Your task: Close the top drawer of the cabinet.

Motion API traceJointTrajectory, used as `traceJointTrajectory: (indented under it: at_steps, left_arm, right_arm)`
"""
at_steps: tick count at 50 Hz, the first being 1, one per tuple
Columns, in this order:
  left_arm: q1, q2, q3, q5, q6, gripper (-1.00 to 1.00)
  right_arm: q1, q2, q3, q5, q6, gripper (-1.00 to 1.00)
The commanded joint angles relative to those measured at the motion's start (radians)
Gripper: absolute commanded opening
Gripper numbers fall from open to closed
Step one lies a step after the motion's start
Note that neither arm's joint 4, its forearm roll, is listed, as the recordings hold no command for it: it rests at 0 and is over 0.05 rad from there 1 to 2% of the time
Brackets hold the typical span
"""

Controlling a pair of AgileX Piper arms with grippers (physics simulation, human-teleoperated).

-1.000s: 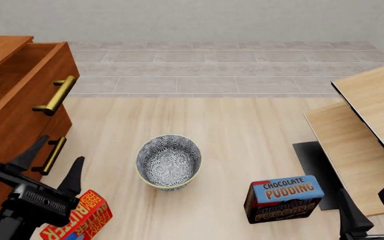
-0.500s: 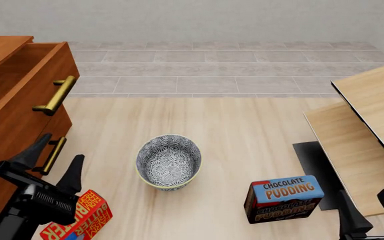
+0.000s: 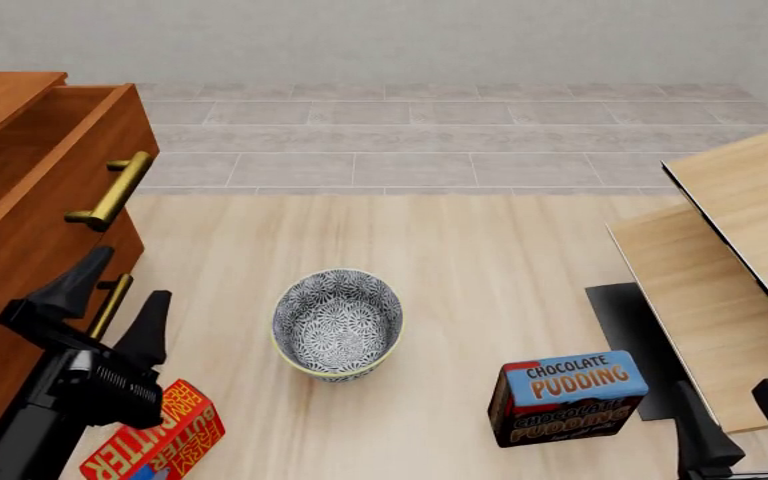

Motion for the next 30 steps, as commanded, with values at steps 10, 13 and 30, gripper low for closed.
traceJointTrajectory:
  at_steps: [10,13,30]
  left_arm:
    - [0.028,0.069,-0.073,-0.001,0.061,1.00]
    - [0.028,0.072,-0.081,-0.001,0.068,1.00]
    - [0.021,0.106,-0.143,-0.001,0.140,1.00]
  right_arm:
    - [0.007,-0.001,0.000,0.004,0.002,1.00]
    - [0.007,-0.001,0.000,0.005,0.001,1.00]
    - [0.029,-0.001,0.000,0.019,-0.002,1.00]
